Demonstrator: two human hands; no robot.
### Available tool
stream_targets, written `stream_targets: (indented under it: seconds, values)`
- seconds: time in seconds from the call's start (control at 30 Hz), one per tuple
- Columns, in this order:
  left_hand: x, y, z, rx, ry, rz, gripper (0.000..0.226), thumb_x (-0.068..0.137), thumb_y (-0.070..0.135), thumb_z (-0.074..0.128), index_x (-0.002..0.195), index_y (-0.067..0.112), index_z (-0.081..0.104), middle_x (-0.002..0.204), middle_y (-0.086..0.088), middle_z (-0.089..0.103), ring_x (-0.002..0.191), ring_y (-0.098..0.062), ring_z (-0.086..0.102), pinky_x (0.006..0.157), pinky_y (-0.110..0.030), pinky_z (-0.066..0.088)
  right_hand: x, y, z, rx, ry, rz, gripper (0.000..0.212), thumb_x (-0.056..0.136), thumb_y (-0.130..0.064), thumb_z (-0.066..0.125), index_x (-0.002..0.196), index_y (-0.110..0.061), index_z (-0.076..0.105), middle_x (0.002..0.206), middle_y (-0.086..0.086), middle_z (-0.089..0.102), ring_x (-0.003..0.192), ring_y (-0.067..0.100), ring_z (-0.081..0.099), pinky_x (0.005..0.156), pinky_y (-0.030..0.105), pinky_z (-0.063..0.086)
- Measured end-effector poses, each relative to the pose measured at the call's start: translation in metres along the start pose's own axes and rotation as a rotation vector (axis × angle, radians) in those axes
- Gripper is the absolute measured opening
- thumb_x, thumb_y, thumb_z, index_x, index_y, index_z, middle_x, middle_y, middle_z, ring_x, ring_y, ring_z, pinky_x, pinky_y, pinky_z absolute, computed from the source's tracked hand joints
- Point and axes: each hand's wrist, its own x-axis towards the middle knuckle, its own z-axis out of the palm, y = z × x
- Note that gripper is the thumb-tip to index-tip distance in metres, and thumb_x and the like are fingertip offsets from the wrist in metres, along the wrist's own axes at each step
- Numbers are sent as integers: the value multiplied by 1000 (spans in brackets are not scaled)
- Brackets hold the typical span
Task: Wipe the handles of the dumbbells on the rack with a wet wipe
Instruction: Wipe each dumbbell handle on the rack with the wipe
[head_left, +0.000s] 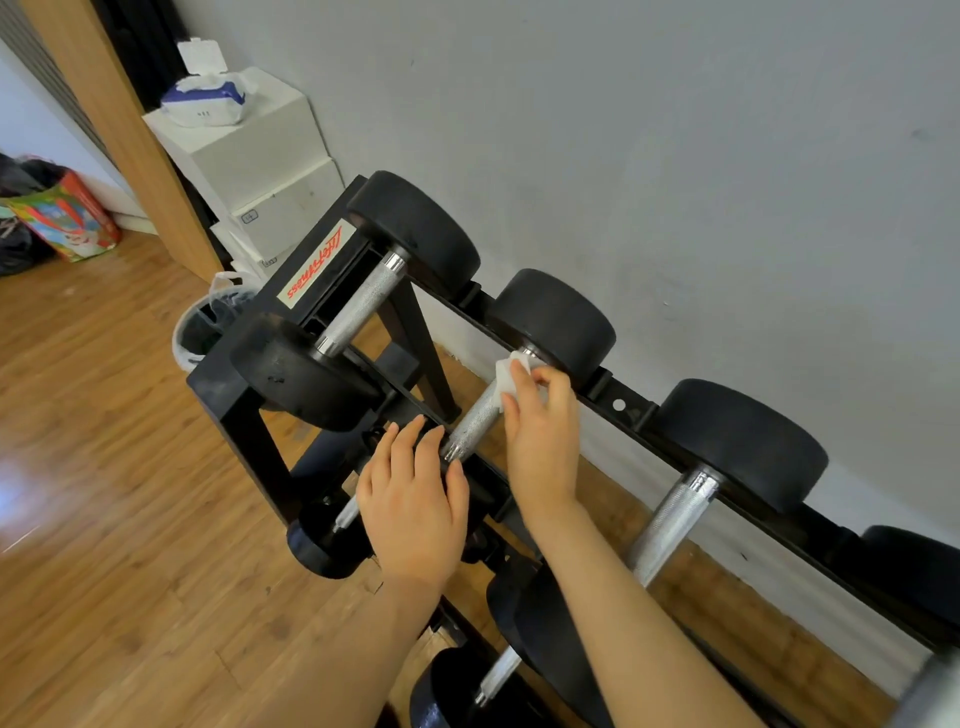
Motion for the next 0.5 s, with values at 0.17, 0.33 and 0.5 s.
stream_targets:
  seconds: [0.17,0.33,0.5]
  values:
    - [1,1,-3,9,-19,8,48,95,39,36,123,12,66,135,-7,60,132,-31,49,105,-50,39,-13,-14,20,133,165,51,32,101,-22,47,130,-17,58,137,-5,50,125,-12,33,103,5,22]
    - [1,2,-4,-7,13,39,47,93,35,39,118,8,67,129,-10,63,126,-35,55,99,-52,46,-15,-24,24,339,286,66,31,99,-13,53,130,-10,58,130,-19,47,122,-13,42,93,5,39]
    - [3,1,-4,-20,16,37,50,92,36,39,126,8,62,129,-10,64,127,-34,55,101,-50,44,-16,-20,33,236,384,-35,43,95,-30,44,124,-4,63,131,14,56,120,21,56,95,21,48]
